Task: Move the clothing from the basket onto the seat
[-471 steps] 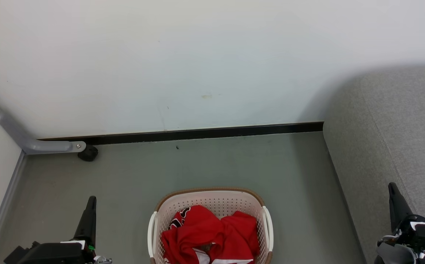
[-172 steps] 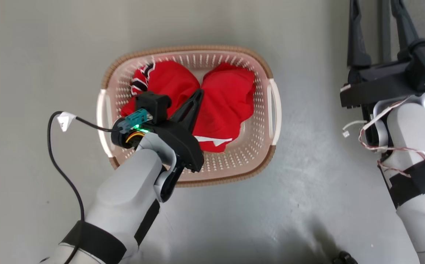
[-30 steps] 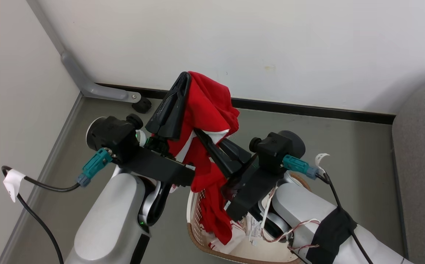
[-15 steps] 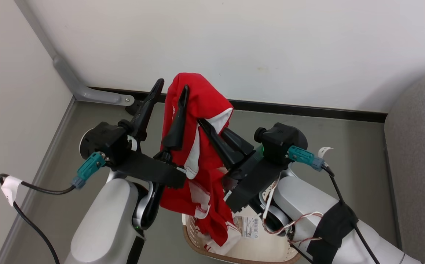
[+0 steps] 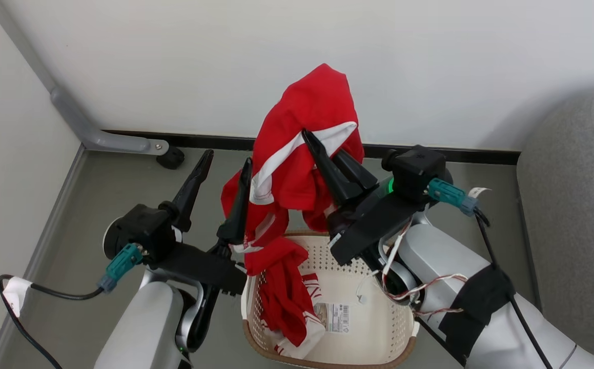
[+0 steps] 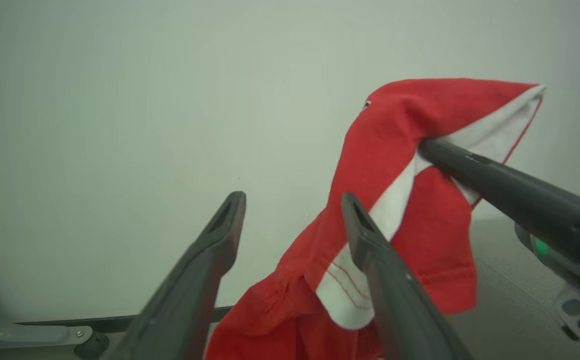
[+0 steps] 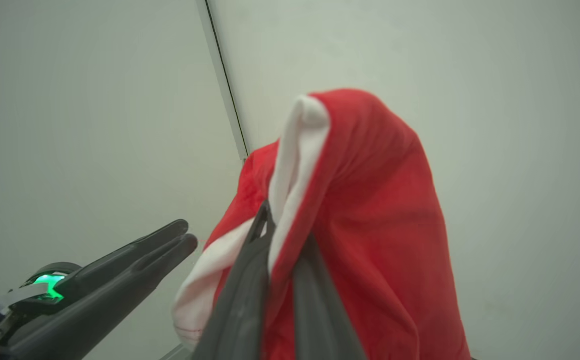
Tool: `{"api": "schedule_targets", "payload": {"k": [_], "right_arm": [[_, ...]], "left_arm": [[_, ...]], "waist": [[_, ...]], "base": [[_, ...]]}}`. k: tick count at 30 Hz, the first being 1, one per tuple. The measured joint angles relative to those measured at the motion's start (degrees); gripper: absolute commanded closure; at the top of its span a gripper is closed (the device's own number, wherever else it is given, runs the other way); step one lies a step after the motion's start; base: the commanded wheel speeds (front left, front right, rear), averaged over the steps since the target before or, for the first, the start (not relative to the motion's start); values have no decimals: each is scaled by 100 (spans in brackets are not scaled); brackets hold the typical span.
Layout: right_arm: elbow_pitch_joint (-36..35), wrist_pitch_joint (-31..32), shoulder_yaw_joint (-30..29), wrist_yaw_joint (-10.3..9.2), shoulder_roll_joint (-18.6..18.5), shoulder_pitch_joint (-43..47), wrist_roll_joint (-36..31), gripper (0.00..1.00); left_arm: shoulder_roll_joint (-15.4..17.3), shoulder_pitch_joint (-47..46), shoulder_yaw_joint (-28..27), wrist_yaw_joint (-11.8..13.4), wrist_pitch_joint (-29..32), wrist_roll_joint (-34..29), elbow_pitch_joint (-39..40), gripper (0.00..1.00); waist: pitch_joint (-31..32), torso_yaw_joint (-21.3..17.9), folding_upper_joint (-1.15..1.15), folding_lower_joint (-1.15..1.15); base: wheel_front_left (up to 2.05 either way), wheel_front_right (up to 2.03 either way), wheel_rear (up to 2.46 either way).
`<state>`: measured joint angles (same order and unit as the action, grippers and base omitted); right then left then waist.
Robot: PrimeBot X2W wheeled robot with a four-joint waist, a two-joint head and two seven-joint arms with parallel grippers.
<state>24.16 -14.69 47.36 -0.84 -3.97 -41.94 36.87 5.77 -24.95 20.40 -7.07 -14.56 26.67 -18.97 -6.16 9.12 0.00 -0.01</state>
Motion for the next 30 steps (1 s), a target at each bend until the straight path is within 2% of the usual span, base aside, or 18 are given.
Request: {"api": "schedule_targets", "payload": {"k": [9, 19, 24, 30], "right_arm": [[146, 0, -467, 1, 1, 7, -159, 100], [218, -1, -808, 35, -104, 77, -366, 100], [219, 0, -882, 92, -224, 107, -519, 100], [205, 0, -1120, 93, -414, 90, -689, 100]], "left_arm": [[4, 539, 137, -1, 0, -122, 134, 0], [-29, 773, 671, -2, 1, -163, 394, 0], [-19, 795, 968, -3, 1, -162, 482, 0], [38, 888, 1037, -5, 1, -115, 542, 0]], "waist": [[28, -373, -1, 0], [26, -878, -1, 0], [35, -1139, -1, 0], [41, -1485, -1, 0]], "base": [[0, 0, 0], [0, 0, 0], [0, 0, 0], [0, 0, 0]]}}
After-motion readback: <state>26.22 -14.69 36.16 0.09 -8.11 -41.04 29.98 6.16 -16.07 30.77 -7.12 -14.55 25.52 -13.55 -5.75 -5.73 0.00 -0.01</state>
